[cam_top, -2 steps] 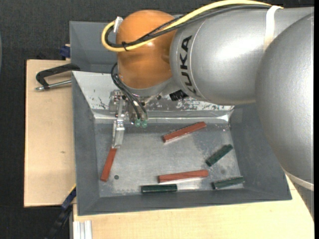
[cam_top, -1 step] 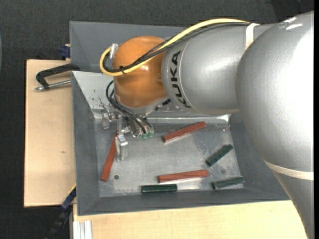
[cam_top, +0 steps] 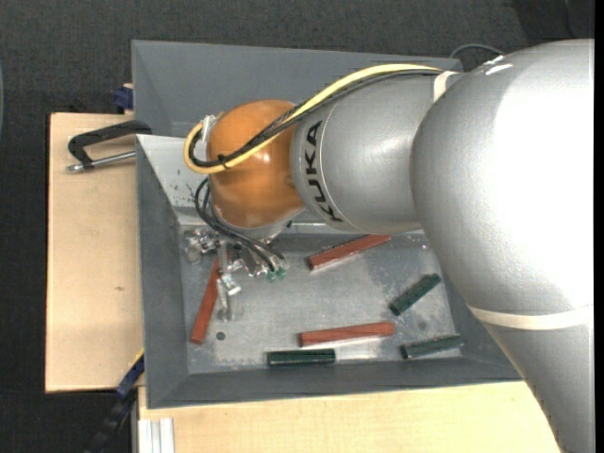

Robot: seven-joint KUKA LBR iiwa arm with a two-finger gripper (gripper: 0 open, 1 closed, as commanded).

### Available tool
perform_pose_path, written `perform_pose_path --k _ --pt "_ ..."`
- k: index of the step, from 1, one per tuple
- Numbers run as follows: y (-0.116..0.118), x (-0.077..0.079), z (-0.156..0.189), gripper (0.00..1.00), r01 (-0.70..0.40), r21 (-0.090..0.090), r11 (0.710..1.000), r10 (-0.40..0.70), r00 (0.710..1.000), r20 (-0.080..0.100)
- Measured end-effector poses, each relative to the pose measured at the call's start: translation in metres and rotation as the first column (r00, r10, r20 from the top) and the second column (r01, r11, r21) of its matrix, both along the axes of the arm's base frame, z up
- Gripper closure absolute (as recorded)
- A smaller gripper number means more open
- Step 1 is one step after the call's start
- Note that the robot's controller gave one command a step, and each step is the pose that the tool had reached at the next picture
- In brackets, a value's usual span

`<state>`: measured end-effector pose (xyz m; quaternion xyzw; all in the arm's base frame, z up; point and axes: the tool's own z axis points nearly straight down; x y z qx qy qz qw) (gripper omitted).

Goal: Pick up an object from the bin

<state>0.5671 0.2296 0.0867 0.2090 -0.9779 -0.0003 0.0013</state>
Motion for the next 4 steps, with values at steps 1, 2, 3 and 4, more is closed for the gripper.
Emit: perform_pose_path --k 1,2,3,4 --pt "0.001 0.011 0.043 0.0 -0.239 0.003 0.971 0.239 0.971 0.009" --pt "-0.008 -0.005 -0.015 0.0 -0.288 0.002 0.958 0.288 0.958 0.005" --pt "0.0 0.022 -0.015 1.0 -0.545 -0.001 0.839 0.545 0.839 0.008" --pt "0.0 0.022 -0.015 1.0 -0.545 -0.001 0.839 0.545 0.839 0.008"
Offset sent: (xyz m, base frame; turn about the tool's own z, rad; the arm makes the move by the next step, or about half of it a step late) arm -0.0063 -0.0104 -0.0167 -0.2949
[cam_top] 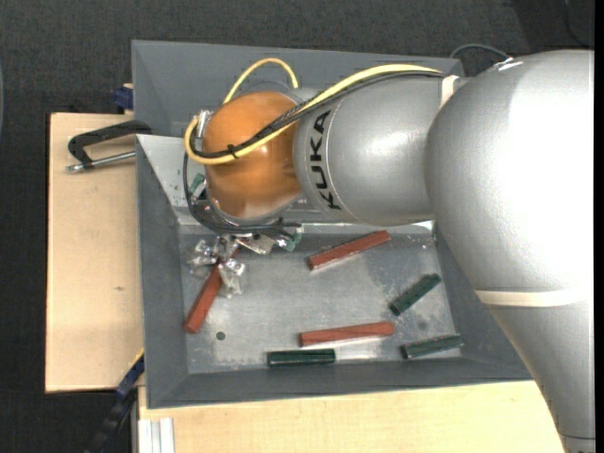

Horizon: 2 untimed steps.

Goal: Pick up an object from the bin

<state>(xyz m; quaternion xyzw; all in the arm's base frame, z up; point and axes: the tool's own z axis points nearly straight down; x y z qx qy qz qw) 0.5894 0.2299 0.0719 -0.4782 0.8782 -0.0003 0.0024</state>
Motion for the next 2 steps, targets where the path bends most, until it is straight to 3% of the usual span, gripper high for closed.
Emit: perform_pose_path --k 2 --pt "0.0006 -0.0005 0.0089 1.0 0.002 0.002 1.0 -0.002 1.0 -0.001"
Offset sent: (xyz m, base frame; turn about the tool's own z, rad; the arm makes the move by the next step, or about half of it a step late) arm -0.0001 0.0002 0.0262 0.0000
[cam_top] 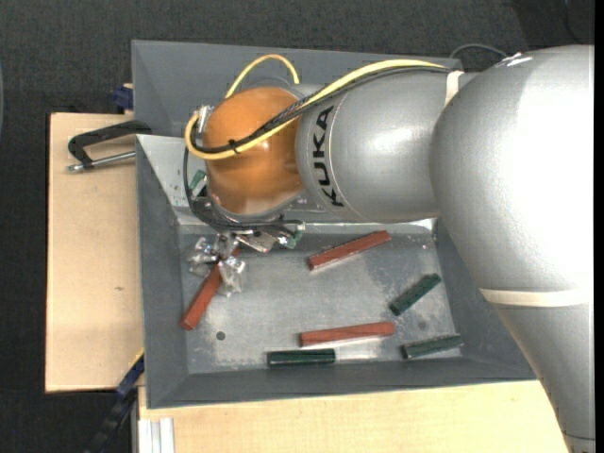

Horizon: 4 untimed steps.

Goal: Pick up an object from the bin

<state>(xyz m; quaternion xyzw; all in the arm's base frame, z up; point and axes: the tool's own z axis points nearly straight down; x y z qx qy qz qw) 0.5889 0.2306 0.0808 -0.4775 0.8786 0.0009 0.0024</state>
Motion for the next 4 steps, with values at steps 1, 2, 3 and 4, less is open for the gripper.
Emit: perform_pose_path --k 1,2,3,4 --pt "0.001 0.001 0.007 1.0 0.0 0.001 1.0 0.0 1.0 0.003" --pt "0.001 0.0 0.015 1.0 0.001 0.001 1.0 -0.001 1.0 0.001" --pt "0.001 -0.001 0.029 1.0 0.001 -0.001 1.0 -0.001 1.0 -0.004" --pt "0.001 -0.001 0.051 1.0 0.001 -0.001 1.0 -0.001 1.0 -0.003"
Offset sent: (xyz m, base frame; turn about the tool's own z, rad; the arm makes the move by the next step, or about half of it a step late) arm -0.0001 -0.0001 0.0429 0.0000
